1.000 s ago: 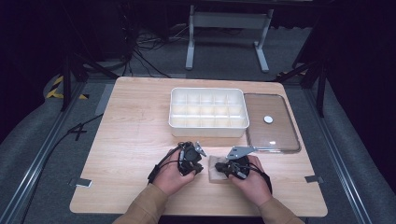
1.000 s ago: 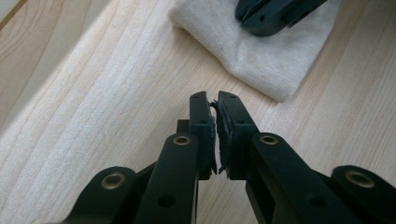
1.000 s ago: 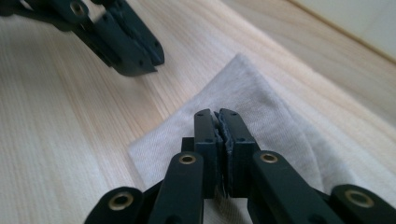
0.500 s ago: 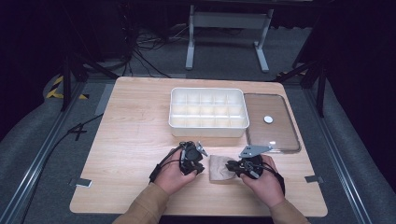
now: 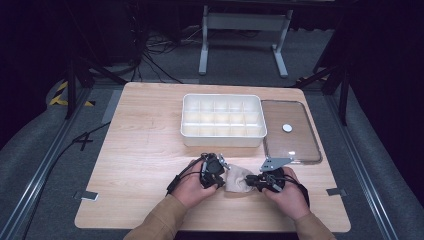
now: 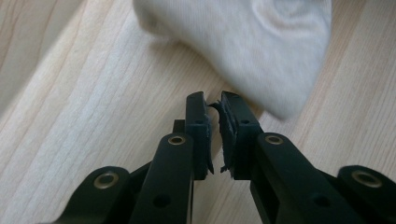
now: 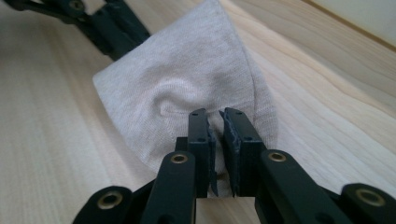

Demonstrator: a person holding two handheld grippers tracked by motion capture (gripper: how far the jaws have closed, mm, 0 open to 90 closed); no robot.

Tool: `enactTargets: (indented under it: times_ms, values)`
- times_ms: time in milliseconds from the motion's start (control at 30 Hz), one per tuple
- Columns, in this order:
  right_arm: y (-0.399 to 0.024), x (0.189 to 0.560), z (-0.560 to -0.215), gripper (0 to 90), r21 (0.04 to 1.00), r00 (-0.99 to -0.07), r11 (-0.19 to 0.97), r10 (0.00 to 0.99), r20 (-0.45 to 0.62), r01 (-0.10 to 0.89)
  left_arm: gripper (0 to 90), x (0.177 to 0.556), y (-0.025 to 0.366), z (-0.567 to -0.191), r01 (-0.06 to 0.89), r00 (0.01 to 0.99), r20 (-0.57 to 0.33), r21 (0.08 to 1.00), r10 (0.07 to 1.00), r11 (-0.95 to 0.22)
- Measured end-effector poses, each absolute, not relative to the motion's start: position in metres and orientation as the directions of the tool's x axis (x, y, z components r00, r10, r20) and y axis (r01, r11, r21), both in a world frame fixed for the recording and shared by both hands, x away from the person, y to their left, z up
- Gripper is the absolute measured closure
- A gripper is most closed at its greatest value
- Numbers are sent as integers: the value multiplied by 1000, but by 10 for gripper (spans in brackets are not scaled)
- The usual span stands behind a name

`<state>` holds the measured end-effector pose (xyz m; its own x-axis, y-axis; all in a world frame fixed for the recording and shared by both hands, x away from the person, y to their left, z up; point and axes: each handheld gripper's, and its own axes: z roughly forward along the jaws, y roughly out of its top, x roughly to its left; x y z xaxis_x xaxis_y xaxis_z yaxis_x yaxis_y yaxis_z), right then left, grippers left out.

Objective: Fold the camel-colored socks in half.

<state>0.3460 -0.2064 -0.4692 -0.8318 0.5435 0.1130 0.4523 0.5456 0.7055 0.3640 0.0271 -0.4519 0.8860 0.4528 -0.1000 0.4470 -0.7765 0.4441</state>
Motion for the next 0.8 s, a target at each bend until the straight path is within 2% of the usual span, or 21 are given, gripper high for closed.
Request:
enactTargets:
  times_ms: [233, 333, 467, 567, 800]
  values:
    - [-197, 343, -465, 824, 700, -859, 591, 508, 63, 401, 819, 362, 25, -452, 442, 891, -110, 441, 441, -781]
    - [-192, 340, -462, 828, 731, -861, 574, 508, 34, 368, 813, 362, 25, -451, 426, 899, -108, 437, 424, -792]
    - [-184, 339, -465, 822, 715, -861, 595, 509, 19, 367, 812, 361, 24, -452, 423, 901, -106, 440, 422, -792]
    - [-174, 335, -466, 826, 697, -867, 633, 498, -32, 338, 799, 359, 23, -448, 406, 909, -104, 432, 403, -805]
    - [-172, 332, -466, 826, 695, -869, 631, 494, -18, 345, 777, 358, 23, -446, 403, 909, -92, 445, 407, -800]
